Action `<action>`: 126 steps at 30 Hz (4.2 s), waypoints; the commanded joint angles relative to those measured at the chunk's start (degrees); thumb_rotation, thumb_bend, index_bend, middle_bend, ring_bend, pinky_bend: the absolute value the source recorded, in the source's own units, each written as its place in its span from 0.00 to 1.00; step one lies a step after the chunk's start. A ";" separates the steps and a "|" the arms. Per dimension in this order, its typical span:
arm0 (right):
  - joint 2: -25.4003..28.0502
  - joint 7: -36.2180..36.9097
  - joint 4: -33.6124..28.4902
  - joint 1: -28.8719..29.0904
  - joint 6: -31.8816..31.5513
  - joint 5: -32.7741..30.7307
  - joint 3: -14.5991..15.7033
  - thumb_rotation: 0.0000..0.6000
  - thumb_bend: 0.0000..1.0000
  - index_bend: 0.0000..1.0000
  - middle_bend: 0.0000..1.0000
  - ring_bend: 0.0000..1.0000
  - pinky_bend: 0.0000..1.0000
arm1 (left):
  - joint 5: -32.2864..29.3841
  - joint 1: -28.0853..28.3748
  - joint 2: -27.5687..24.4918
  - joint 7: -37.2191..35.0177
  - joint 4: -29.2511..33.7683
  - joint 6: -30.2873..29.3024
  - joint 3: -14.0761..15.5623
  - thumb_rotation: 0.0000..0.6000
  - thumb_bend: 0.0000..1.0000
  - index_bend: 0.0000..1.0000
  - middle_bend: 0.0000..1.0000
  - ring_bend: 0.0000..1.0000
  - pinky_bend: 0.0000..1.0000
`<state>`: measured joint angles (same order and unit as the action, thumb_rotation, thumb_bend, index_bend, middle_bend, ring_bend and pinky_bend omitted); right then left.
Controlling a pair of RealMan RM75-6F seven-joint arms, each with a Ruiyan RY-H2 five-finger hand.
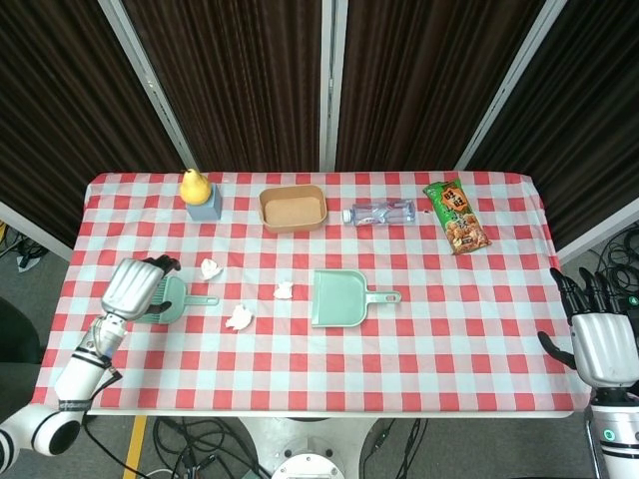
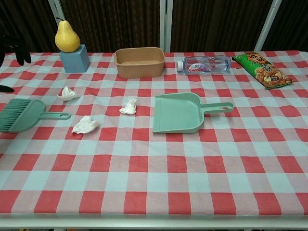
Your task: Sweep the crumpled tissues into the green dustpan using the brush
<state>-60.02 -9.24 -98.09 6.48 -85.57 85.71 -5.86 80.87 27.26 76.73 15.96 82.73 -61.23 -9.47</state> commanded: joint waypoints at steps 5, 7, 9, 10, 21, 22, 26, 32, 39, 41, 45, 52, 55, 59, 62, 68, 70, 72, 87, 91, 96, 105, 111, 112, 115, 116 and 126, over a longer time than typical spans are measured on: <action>-0.06 0.56 0.42 -0.18 0.19 -0.52 0.09 1.00 0.12 0.04 0.18 0.01 0.07 | -9.90 5.79 5.91 14.12 -2.93 7.77 -0.19 1.00 0.22 0.39 0.46 0.68 0.86; 0.00 0.65 0.48 -0.27 0.23 -0.78 0.10 1.00 0.12 0.04 0.18 0.01 0.07 | -11.93 6.41 7.02 16.52 -3.07 8.31 -0.04 1.00 0.23 0.39 0.46 0.71 0.87; 0.08 0.81 0.52 -0.38 0.25 -0.95 0.15 1.00 0.12 0.04 0.18 0.01 0.07 | -14.29 7.00 8.32 19.48 -3.56 8.60 0.31 1.00 0.23 0.39 0.46 0.72 0.88; 0.09 0.86 0.56 -0.43 0.26 -1.00 0.18 1.00 0.12 0.04 0.18 0.01 0.07 | -15.26 7.26 8.85 20.84 -3.85 8.64 0.49 1.00 0.23 0.39 0.46 0.72 0.88; 0.01 1.26 0.85 -0.78 0.73 -1.78 0.52 1.00 0.12 0.04 0.18 0.01 0.07 | -24.25 9.84 13.24 29.84 -6.77 9.14 2.43 1.00 0.24 0.39 0.46 0.74 0.88; 0.05 1.20 0.80 -0.81 0.76 -1.86 0.52 1.00 0.12 0.04 0.18 0.01 0.07 | -24.67 10.03 13.47 30.13 -7.02 9.18 2.55 1.00 0.24 0.39 0.47 0.74 0.89; 0.19 1.04 0.58 -0.88 0.74 -2.03 0.48 1.00 0.12 0.04 0.18 0.01 0.07 | -26.25 10.78 14.16 30.78 -8.19 9.52 3.01 1.00 0.23 0.39 0.47 0.74 0.89; 0.18 0.99 0.55 -0.89 0.91 -2.35 0.42 1.00 0.12 0.04 0.18 0.01 0.07 | -28.05 11.69 14.40 30.46 -9.41 10.72 3.78 1.00 0.23 0.39 0.47 0.74 0.89; 0.25 0.93 0.52 -1.06 0.80 -2.59 0.39 1.00 0.12 0.04 0.18 0.01 0.07 | -27.04 12.21 14.61 28.04 -9.59 10.65 4.41 1.00 0.24 0.42 0.49 0.74 0.89; 0.27 0.96 0.55 -1.17 0.68 -2.65 0.39 1.00 0.12 0.04 0.18 0.01 0.07 | -26.95 12.42 14.54 27.24 -9.50 10.98 4.51 1.00 0.24 0.42 0.50 0.74 0.89; 0.31 1.07 0.63 -1.36 0.59 -2.86 0.42 1.00 0.12 0.04 0.18 0.01 0.07 | -25.69 12.52 14.74 26.44 -9.63 10.13 5.02 1.00 0.24 0.41 0.48 0.74 0.89; 0.27 1.41 0.86 -1.50 0.70 -3.10 0.46 1.00 0.12 0.04 0.18 0.01 0.07 | -26.15 12.98 15.08 25.58 -10.54 10.94 5.52 1.00 0.24 0.41 0.48 0.74 0.89; 0.29 1.52 0.91 -1.55 0.83 -3.26 0.49 1.00 0.12 0.04 0.18 0.01 0.07 | -26.19 13.05 15.22 25.01 -11.06 11.16 5.80 1.00 0.25 0.41 0.48 0.73 0.89; 0.32 1.55 0.88 -1.53 0.88 -3.17 0.49 1.00 0.12 0.04 0.18 0.01 0.07 | -26.10 13.14 15.12 23.96 -11.25 11.79 6.11 1.00 0.29 0.41 0.48 0.73 0.89; 0.35 1.50 0.80 -1.55 0.92 -3.20 0.51 1.00 0.12 0.04 0.18 0.01 0.07 | -25.49 13.11 15.08 23.06 -11.39 11.84 6.40 1.00 0.32 0.41 0.48 0.74 0.89; 0.54 1.17 0.43 -1.75 0.77 -3.27 0.58 1.00 0.12 0.04 0.18 0.01 0.07 | -22.98 12.80 15.34 20.61 -12.18 10.98 6.85 1.00 0.36 0.44 0.50 0.74 0.89; 0.59 0.99 0.24 -1.87 0.61 -3.25 0.61 1.00 0.12 0.04 0.18 0.01 0.07 | -21.19 12.50 15.34 19.00 -12.47 10.19 7.04 1.00 0.37 0.46 0.51 0.74 0.89; 0.68 0.81 0.04 -1.93 0.51 -3.28 0.60 1.00 0.12 0.04 0.18 0.01 0.07 | -19.45 12.18 15.05 17.27 -12.53 9.55 7.23 1.00 0.39 0.48 0.53 0.75 0.89; 1.19 -5.23 -3.63 3.37 8.12 0.02 1.34 1.00 0.13 0.15 0.25 0.04 0.11 | 1.12 6.54 5.92 -11.11 -10.12 -4.82 9.50 1.00 0.42 0.51 0.55 0.75 0.89; 0.10 -9.93 -5.04 8.04 15.05 -0.78 0.81 1.00 0.16 0.26 0.32 0.08 0.15 | 4.75 5.40 4.66 -18.22 -10.46 -8.92 9.36 1.00 0.42 0.51 0.56 0.75 0.89; -4.75 -18.18 -4.98 15.39 24.33 -7.11 -1.99 1.00 0.17 0.28 0.34 0.09 0.17 | 8.05 4.97 3.64 -22.07 -9.53 -11.39 9.65 1.00 0.42 0.51 0.56 0.74 0.89; -19.89 -31.34 4.30 26.84 32.49 -23.71 -5.34 1.00 0.17 0.30 0.38 0.11 0.18 | 11.09 4.51 3.99 -23.12 -10.27 -12.32 10.50 1.00 0.42 0.51 0.56 0.74 0.89; -27.07 -37.20 9.32 31.58 32.37 -31.00 -5.50 1.00 0.17 0.32 0.39 0.12 0.18 | 11.37 4.51 3.60 -23.43 -9.95 -11.57 10.45 1.00 0.42 0.51 0.56 0.74 0.89; -28.12 -37.60 10.20 32.29 32.41 -32.29 -5.61 1.00 0.17 0.32 0.39 0.12 0.18 | 11.51 4.52 3.55 -23.54 -9.93 -11.51 10.46 1.00 0.42 0.51 0.56 0.74 0.89; -30.13 -38.54 11.89 33.72 32.44 -34.85 -5.55 1.00 0.17 0.34 0.40 0.13 0.19 | 11.83 4.51 3.49 -23.63 -10.09 -11.48 10.45 1.00 0.42 0.51 0.56 0.74 0.89; -30.89 -38.95 12.46 34.27 32.33 -35.50 -5.36 1.00 0.17 0.35 0.41 0.13 0.19 | 11.89 4.49 3.50 -23.57 -10.17 -11.48 10.40 1.00 0.42 0.51 0.56 0.74 0.89; -33.72 -40.99 14.87 37.45 31.35 -39.81 -4.19 1.00 0.17 0.38 0.44 0.16 0.21 | 11.98 4.40 3.68 -23.93 -10.58 -10.64 10.30 1.00 0.42 0.51 0.56 0.74 0.89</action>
<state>-93.56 -50.08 -83.42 43.74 -54.11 46.19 -10.18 92.86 31.65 80.39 -7.96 72.16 -71.88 0.84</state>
